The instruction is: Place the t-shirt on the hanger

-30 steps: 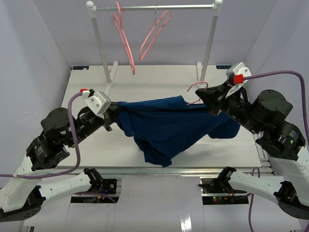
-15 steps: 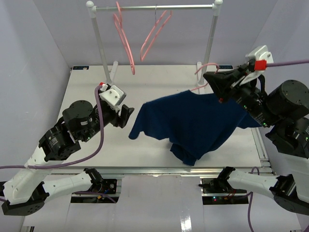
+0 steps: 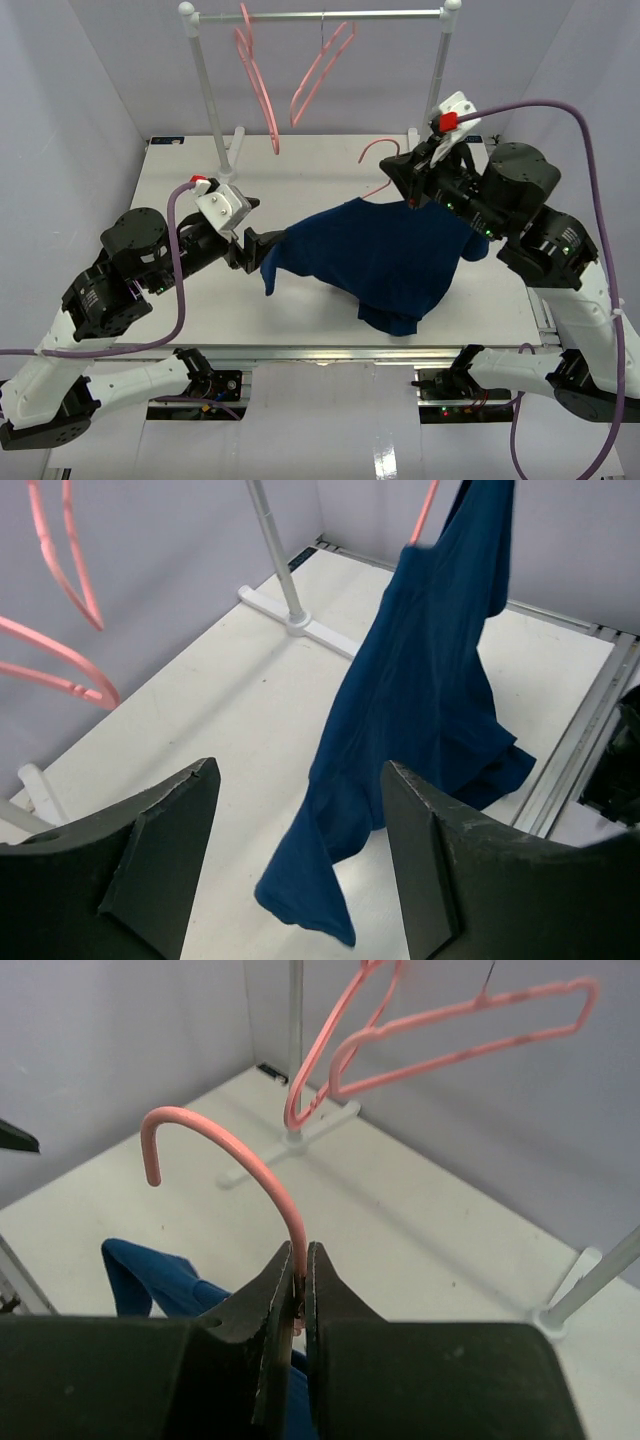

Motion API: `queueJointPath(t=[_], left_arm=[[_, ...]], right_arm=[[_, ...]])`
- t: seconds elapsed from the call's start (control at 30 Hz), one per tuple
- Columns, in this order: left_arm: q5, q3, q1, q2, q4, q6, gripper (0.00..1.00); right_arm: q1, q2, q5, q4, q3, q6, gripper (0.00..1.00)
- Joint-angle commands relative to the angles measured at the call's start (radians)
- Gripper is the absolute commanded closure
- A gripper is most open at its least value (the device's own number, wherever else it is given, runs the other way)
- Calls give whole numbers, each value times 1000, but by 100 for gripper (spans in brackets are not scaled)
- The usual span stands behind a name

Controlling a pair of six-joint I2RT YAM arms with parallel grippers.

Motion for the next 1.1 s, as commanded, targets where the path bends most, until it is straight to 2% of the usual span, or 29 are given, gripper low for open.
queueJointPath(t=[0.0, 0.23, 0.43, 0.5, 0.57, 0.63, 0.67, 0.7, 0.77, 0.87, 1.07], left_arm=[[123, 71, 0, 50, 17, 28, 23], [251, 115, -1, 183, 38, 22, 16], [288, 66, 0, 211, 73, 28, 23], [273, 38, 0, 200, 79, 34, 37], [247, 29, 0, 183, 81, 40, 62], [209, 22, 0, 156, 83, 39, 80], [202, 19, 0, 143, 83, 40, 79], [194, 16, 0, 131, 83, 41, 72], [175, 10, 0, 107, 82, 42, 46], [168, -6, 0, 74, 59, 51, 24], [100, -42, 0, 32, -12, 49, 22]], right_arm=[[0, -22, -72, 92, -8, 23, 92], [0, -62, -235, 214, -100, 99, 92], [0, -76, -238, 238, -103, 122, 92], [-2, -84, -237, 234, -100, 123, 92], [-1, -90, -226, 220, -90, 118, 92], [0, -95, -204, 205, -82, 111, 92], [-1, -98, -193, 199, -81, 105, 92], [-1, -100, -181, 192, -81, 98, 92], [0, -105, -157, 180, -85, 82, 92], [-2, -114, -137, 172, -84, 65, 92], [0, -111, -90, 124, -22, 51, 92]])
